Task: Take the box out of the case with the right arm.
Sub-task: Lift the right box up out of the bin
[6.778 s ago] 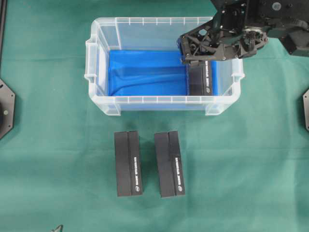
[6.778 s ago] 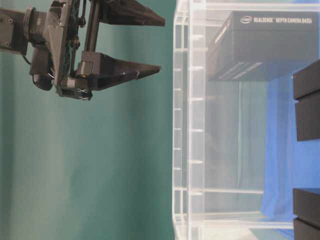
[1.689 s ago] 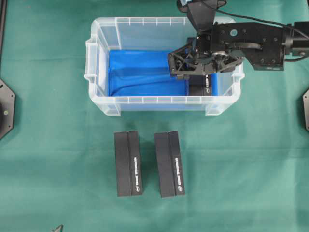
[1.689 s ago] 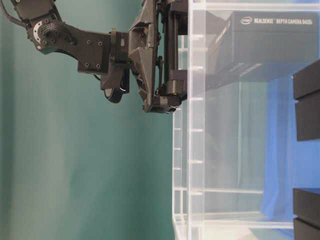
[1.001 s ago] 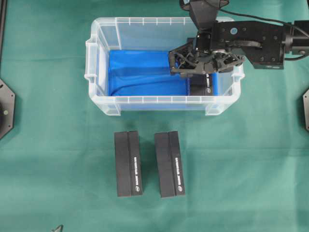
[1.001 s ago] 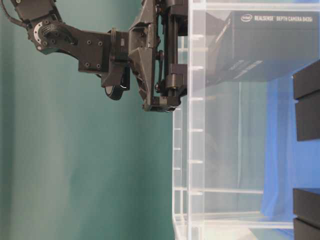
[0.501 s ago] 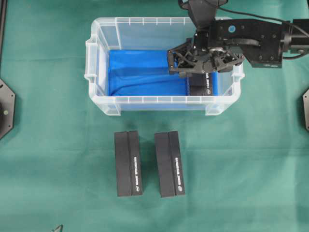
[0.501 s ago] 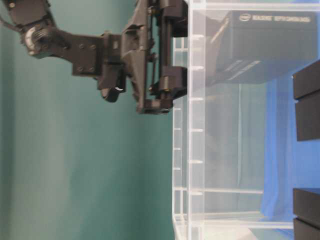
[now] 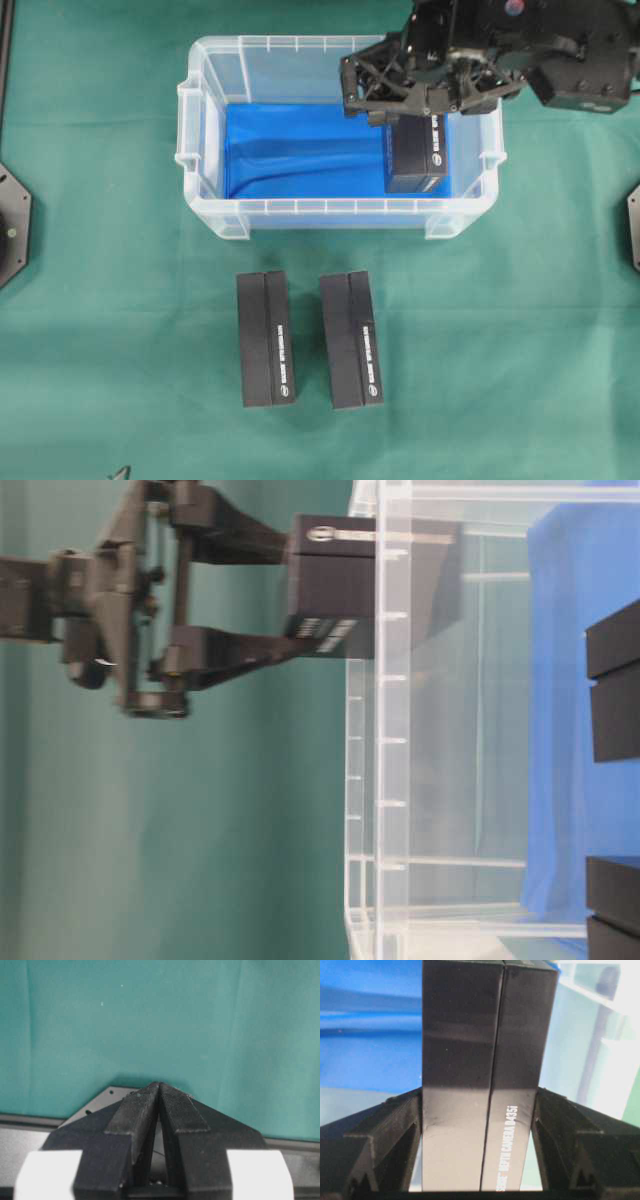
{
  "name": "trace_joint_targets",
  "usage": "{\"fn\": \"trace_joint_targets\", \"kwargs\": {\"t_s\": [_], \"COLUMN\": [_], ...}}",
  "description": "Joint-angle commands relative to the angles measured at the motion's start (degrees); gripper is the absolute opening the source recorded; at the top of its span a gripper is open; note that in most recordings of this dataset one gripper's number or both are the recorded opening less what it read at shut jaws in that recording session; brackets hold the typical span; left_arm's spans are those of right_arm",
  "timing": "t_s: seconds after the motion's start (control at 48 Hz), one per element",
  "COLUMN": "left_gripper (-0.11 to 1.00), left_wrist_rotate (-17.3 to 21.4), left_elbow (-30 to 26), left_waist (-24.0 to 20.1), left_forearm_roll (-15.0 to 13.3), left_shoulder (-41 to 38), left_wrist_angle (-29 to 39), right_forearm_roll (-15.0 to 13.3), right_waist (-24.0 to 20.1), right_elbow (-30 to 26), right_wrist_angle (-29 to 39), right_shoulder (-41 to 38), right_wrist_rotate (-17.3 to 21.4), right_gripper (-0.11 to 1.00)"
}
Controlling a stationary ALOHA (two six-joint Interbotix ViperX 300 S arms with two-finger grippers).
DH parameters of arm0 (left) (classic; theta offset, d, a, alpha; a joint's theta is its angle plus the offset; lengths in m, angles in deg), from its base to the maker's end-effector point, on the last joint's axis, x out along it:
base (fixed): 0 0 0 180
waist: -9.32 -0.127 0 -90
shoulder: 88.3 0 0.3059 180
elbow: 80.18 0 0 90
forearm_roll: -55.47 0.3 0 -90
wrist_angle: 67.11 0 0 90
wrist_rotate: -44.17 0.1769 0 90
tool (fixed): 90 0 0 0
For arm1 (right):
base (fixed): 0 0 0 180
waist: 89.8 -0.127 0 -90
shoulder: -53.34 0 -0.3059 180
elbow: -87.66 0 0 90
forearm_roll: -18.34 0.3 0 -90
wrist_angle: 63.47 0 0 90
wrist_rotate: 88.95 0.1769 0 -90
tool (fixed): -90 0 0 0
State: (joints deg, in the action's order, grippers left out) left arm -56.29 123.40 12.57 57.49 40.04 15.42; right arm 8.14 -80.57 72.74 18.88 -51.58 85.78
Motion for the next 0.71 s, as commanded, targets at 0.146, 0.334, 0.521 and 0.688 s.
{"fn": "trace_joint_targets", "kwargs": {"t_s": [0.146,0.334,0.521,0.688], "left_gripper": [0.02,0.02,0.02,0.02], "left_wrist_rotate": [0.0,0.0,0.0,0.0], "left_elbow": [-0.53,-0.53,-0.53,-0.62], "left_waist": [-0.18,-0.18,-0.18,-0.18], "left_forearm_roll": [0.09,0.09,0.09,0.09], "left_shoulder": [0.09,0.09,0.09,0.09], "left_wrist_angle": [-0.26,-0.26,-0.26,-0.26], "right_forearm_roll": [-0.35,-0.35,-1.05,-1.05], "right_waist": [-1.41,-2.37,-2.99,-3.08], "right_elbow": [-8.17,-12.39,-14.85,-14.94], "right_wrist_angle": [7.12,12.04,14.24,14.41], "right_shoulder": [2.2,2.2,2.2,2.2], "right_wrist_rotate": [0.0,-0.09,0.0,0.0], "right_gripper": [0.65,0.65,0.65,0.65]}}
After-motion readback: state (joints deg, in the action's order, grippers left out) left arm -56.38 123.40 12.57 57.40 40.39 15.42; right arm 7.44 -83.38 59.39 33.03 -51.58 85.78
